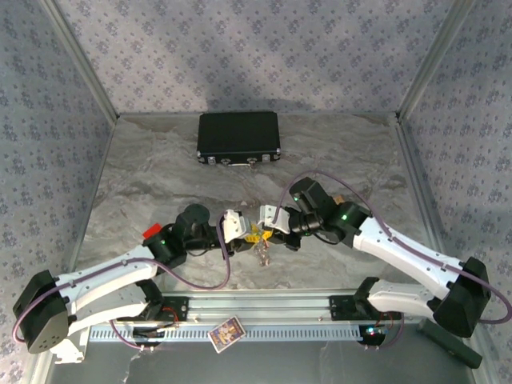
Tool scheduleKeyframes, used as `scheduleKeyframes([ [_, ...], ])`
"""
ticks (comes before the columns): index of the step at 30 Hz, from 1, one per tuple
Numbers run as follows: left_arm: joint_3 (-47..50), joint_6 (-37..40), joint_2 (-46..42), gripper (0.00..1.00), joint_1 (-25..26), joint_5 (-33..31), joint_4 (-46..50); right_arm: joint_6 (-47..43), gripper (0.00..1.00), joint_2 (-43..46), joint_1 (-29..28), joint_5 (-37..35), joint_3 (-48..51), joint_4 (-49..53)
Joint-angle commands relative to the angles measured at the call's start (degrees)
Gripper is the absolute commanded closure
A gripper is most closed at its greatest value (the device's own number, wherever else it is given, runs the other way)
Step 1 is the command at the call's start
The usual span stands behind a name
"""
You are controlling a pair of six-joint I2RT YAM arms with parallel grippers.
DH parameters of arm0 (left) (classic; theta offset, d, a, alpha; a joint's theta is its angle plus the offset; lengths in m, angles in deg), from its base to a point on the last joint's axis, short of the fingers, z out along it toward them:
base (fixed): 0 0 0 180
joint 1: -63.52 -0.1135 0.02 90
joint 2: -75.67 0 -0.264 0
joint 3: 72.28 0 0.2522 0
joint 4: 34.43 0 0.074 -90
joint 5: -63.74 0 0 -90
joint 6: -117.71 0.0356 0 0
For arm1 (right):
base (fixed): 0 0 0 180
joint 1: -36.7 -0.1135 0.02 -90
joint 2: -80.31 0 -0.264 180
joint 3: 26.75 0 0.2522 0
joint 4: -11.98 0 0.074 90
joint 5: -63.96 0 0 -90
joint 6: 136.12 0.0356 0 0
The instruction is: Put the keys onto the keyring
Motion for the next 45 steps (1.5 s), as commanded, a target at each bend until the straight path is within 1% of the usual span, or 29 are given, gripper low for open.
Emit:
scheduleKeyframes([
  [1,-1.92,0.99,-0.12,0.82,0.49,1.37,-0.62,-2.12,1.0,-0.82,-0.62,-0.3,-3.47,2.66],
  [3,-2.04,1.14,-0.08,0.86,0.53,1.54,-0.44,-2.16,1.0,-1.26,-0.68,0.19,-4.07,2.81],
  [6,-2.05,1.49,-0.23,0.99,0.49,1.76,-0.06,-1.19,1.0,-0.69,-0.21,1.74,-3.8,1.39],
  [7,-1.99,1.51,-0.39,1.0,0.45,1.78,0.04,-0.28,1.0,-0.2,0.16,2.11,-3.28,0.41],
  [9,-1.7,1.6,-0.72,1.0,0.47,1.57,-0.12,2.25,0.83,1.91,1.39,2.7,-1.15,-2.4],
  [10,-1.34,1.64,-0.82,1.0,0.45,1.45,-0.34,3.38,0.76,3.06,2.21,2.97,0.09,-3.68],
  [11,-0.97,1.53,-0.96,1.0,0.45,1.3,-0.99,4.7,0.7,4.46,2.96,3.03,1.69,-5.14],
  [12,-0.46,1.33,-1.02,1.0,0.45,1.1,-1.84,6.01,0.68,6.02,3.7,3.02,3.41,-6.8],
  [18,1.98,-0.42,-1.2,1.0,0.45,-0.02,-7.66,11.95,0.64,13.44,4.88,1.03,11.86,-12.78],
  [21,2.12,-0.62,-1.1,1.0,0.49,-0.2,-8.31,14.14,0.63,14.93,4.65,1.12,14.49,-13.76],
  [25,2.25,-0.95,-0.9,1.0,0.47,-0.5,-8.98,16.64,0.6,14.81,4.09,2.81,16.53,-15.26],
  [36,2.41,-1.35,-0.75,1.0,0.47,-0.85,-9.76,20.76,0.54,12.72,3.01,4.31,19.07,-22.16],
  [45,2.34,-1.4,-0.8,1.0,0.46,-1.01,-9.99,22.32,0.53,10.24,2.9,5.71,19.17,-24.41],
])
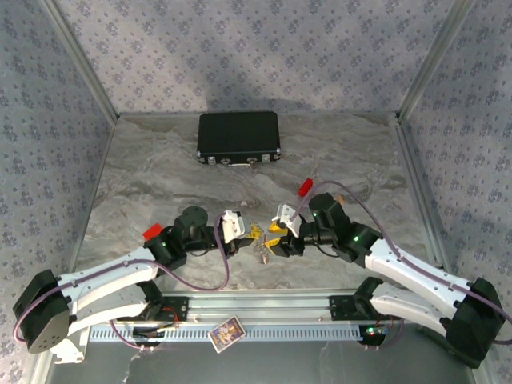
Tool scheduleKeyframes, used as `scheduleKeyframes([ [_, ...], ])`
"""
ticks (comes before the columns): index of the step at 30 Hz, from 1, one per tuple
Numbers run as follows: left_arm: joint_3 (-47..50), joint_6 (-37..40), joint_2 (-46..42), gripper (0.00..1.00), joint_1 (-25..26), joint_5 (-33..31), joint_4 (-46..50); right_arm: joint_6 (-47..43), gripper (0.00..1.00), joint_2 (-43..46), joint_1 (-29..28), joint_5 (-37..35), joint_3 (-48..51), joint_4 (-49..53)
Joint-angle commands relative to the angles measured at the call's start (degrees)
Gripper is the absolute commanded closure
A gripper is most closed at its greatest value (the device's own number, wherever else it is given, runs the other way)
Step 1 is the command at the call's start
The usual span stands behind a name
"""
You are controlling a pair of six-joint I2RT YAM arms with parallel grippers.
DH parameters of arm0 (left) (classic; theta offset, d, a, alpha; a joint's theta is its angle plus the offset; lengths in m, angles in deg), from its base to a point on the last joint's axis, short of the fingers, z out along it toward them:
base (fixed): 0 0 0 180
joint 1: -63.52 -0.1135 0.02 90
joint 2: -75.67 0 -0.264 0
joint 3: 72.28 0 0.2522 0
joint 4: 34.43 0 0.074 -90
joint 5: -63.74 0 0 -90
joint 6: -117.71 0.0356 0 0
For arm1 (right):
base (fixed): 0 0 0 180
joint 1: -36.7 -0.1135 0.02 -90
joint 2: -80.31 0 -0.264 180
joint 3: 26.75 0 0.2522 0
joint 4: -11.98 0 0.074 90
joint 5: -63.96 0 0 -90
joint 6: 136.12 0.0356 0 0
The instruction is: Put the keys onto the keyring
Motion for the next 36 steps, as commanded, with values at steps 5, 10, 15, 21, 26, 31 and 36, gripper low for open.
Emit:
scheduleKeyframes([
  [5,-0.09,-0.79,-1.05,1.0,0.37,-0.22,-4.0,0.71,0.58,-0.65,-0.42,-2.14,-0.22,-0.14],
  [10,0.08,-0.81,-1.4,1.0,0.43,-0.4,-3.85,-1.74,0.68,-0.91,-0.38,-5.67,-1.88,4.67],
  [15,-0.15,-0.74,-1.37,1.0,0.43,-0.33,-3.64,-2.11,0.77,-1.06,-0.41,-5.14,-2.73,5.35],
  [21,-0.25,-0.81,-1.28,1.0,0.43,-0.31,-3.65,-0.99,0.75,-1.29,-1.19,-3.69,-1.37,1.44],
  [26,-0.2,-0.89,-1.43,1.0,0.44,-0.33,-3.84,-0.99,0.75,-1.28,-1.57,-3.41,-1.07,-0.15],
  [31,-0.2,-0.83,-1.45,1.0,0.5,-0.4,-4.24,-1.71,0.81,-1.38,-1.62,-3.93,-1.39,0.88],
  [36,0.14,-1.0,-1.37,1.0,0.48,-0.18,-5.12,-1.91,0.86,-2.4,-1.76,-4.24,-1.3,1.09],
])
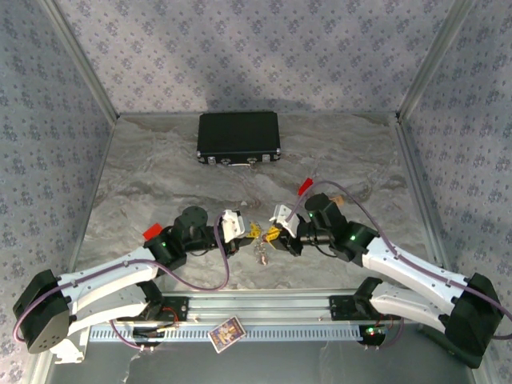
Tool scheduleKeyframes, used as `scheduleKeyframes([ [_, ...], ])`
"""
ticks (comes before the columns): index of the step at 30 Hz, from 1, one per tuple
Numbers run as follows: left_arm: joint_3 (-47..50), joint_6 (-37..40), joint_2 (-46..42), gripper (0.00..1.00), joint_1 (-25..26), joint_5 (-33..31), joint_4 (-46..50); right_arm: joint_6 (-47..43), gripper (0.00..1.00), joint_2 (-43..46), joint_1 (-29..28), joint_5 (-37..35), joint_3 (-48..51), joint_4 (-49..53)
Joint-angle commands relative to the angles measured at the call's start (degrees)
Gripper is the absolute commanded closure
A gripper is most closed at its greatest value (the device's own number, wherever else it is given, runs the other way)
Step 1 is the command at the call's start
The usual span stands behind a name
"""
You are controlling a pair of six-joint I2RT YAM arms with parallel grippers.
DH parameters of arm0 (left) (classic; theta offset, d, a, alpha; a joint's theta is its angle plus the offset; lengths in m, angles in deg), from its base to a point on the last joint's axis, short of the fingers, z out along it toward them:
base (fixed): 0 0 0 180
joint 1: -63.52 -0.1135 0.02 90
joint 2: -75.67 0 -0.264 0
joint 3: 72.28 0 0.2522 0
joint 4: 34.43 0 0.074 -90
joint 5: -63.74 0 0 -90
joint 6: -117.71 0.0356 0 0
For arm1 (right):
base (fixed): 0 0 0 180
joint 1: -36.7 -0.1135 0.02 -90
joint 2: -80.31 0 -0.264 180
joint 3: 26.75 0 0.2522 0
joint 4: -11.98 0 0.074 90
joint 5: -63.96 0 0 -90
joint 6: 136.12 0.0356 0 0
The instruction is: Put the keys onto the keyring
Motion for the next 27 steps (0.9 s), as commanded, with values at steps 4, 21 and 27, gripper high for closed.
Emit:
scheduleKeyframes([
  [4,0.01,-0.68,-0.89,1.0,0.43,0.59,-5.36,-1.04,0.88,-3.31,-0.6,1.1,-1.04,0.8],
  [21,0.05,-0.24,-0.56,1.0,0.43,0.99,-6.42,-0.1,0.57,-0.47,-0.27,1.28,3.26,-5.53],
  [27,-0.37,-0.06,-0.58,1.0,0.43,1.14,-6.01,-0.03,0.59,-0.44,-0.29,0.32,4.63,-8.83],
])
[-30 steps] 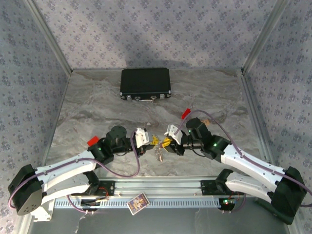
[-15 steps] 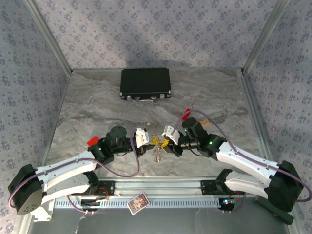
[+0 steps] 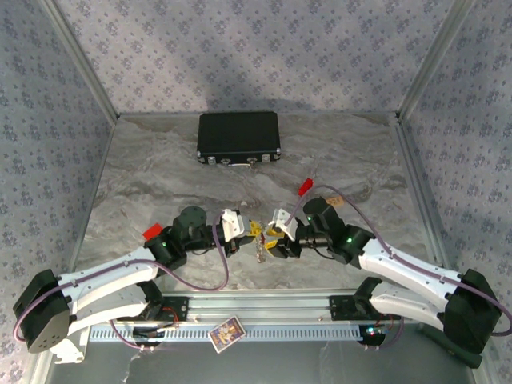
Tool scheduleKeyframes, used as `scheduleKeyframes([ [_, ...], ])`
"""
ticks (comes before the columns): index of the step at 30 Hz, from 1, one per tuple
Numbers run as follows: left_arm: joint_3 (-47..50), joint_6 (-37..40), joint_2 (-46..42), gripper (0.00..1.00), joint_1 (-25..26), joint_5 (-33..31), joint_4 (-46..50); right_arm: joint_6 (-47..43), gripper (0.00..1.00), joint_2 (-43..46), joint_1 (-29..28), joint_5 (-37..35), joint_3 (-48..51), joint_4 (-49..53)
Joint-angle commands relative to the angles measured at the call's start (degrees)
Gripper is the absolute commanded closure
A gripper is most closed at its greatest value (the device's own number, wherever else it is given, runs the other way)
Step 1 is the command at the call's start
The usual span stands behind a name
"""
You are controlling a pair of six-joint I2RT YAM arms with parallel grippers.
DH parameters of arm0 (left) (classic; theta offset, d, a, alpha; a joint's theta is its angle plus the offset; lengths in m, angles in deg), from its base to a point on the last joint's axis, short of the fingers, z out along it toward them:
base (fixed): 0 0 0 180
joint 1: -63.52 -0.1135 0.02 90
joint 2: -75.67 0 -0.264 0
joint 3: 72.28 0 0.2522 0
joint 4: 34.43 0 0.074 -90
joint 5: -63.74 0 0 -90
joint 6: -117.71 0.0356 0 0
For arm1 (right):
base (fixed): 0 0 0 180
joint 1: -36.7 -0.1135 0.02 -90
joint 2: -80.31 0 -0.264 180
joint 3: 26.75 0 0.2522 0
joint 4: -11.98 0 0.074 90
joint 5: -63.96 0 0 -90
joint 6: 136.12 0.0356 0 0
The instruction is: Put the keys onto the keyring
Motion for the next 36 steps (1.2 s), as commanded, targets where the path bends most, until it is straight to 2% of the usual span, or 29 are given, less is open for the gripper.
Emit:
scheduleKeyframes([
  [1,-0.46,-0.16,-0.7,1.0,0.31,1.13,-3.27,0.66,0.59,0.63,-0.11,-0.91,0.97,-3.92],
  [7,-0.39,-0.13,-0.56,1.0,0.36,0.92,-3.44,2.88,0.58,1.19,-0.52,-2.66,3.74,-10.95],
  [15,-0.22,-0.5,-0.38,1.0,0.33,-0.69,-4.42,4.52,0.59,2.25,-3.04,-8.48,7.66,-20.3],
  [24,0.1,-1.17,0.37,1.0,0.36,-1.69,-5.77,4.82,0.68,2.72,-5.8,-13.94,10.12,-24.9],
  [36,0.39,-0.84,0.04,1.0,0.32,-3.42,-5.26,5.68,0.88,6.21,-6.91,-19.15,10.45,-23.55],
])
